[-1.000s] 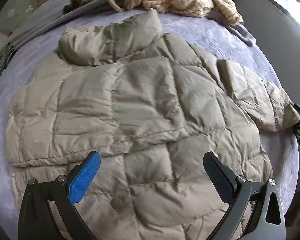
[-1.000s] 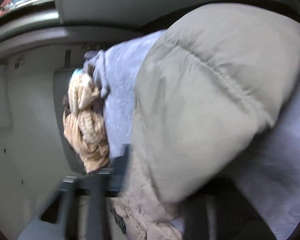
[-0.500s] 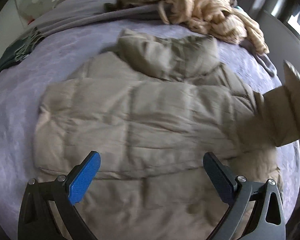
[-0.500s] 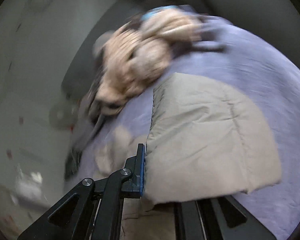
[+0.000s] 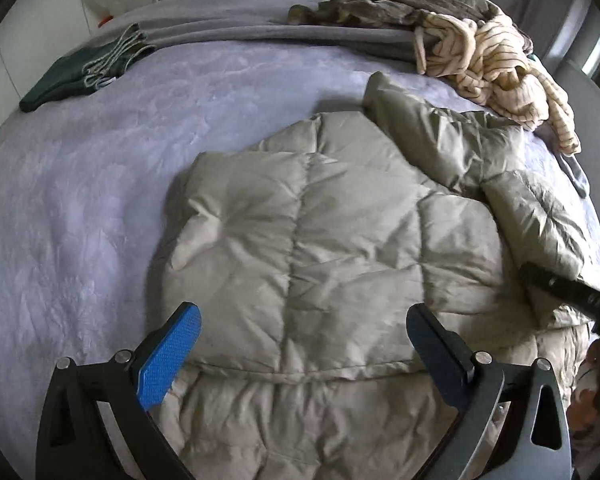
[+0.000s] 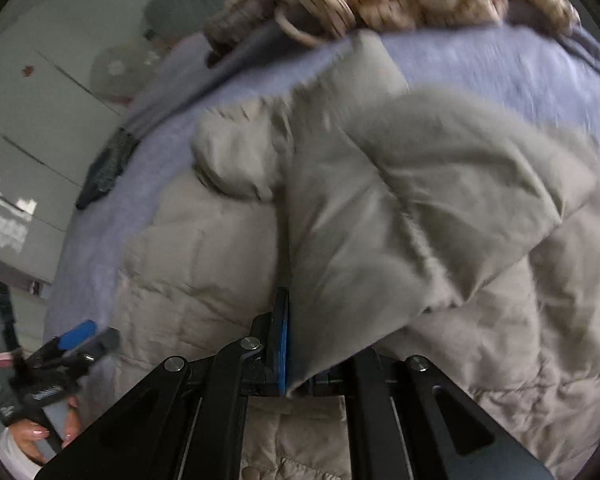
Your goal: Fold large clothes
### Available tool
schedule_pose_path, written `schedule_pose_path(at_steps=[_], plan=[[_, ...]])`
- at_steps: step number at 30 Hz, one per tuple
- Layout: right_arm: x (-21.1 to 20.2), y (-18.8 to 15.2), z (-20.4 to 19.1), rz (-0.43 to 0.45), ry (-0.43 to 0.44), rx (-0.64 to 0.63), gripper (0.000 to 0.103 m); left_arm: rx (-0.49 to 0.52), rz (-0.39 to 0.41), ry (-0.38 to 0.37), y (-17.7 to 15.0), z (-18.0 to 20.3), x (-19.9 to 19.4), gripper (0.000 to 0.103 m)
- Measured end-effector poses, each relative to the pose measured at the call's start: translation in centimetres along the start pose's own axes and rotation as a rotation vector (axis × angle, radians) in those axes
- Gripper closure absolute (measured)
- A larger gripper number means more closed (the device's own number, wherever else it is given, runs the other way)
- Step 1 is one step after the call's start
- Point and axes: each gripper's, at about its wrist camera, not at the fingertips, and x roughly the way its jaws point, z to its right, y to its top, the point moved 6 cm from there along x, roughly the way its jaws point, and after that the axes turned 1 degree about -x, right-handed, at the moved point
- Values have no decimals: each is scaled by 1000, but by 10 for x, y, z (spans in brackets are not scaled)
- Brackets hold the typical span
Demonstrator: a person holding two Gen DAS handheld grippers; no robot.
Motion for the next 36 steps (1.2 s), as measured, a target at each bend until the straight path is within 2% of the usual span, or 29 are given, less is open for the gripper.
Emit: schedule_pose_path(at_steps=[4,6,8,10,11,13,15,19,21,22,25,29,32,36], plan=[[8,-7,4,-28,-33,17,94,-2,-3,-19,0,0,8,0],[8,-3,4,-47,-16,44,86,-6,-7,-37,1,6,9,0],[-1,-1,4,-47,9,67,59,-10,-13,-59,3,12,11,0],[-21,-1,8,-5,17,91,41,1,-29,-87,3,18,13,0],[-30,1,12,23,18,106,40,9,-29,-91,3,21,14,0],[-49,5,28,69,27,176,40,23,-27,-87,4,24,14,0],[-60,12,50,113,65,305,40,26,-38,-83,3,25,16,0],[-61,27,89,179,138,534,41,-7,-74,-100,0,20,21,0],[-58,34,93,190,147,559,71,-20,-77,-113,-1,16,21,0],[-57,36,92,184,143,551,91,-30,-70,-117,-1,13,19,0],[-61,50,63,184,142,415,92,-69,-39,-151,3,4,9,0],[-50,55,-19,159,75,52,92,-146,-6,-222,11,-10,0,0],[-28,40,-70,110,5,-164,92,-198,-5,-262,16,-19,-2,0],[6,6,-104,23,-88,-346,92,-249,5,-343,23,-24,-6,0]])
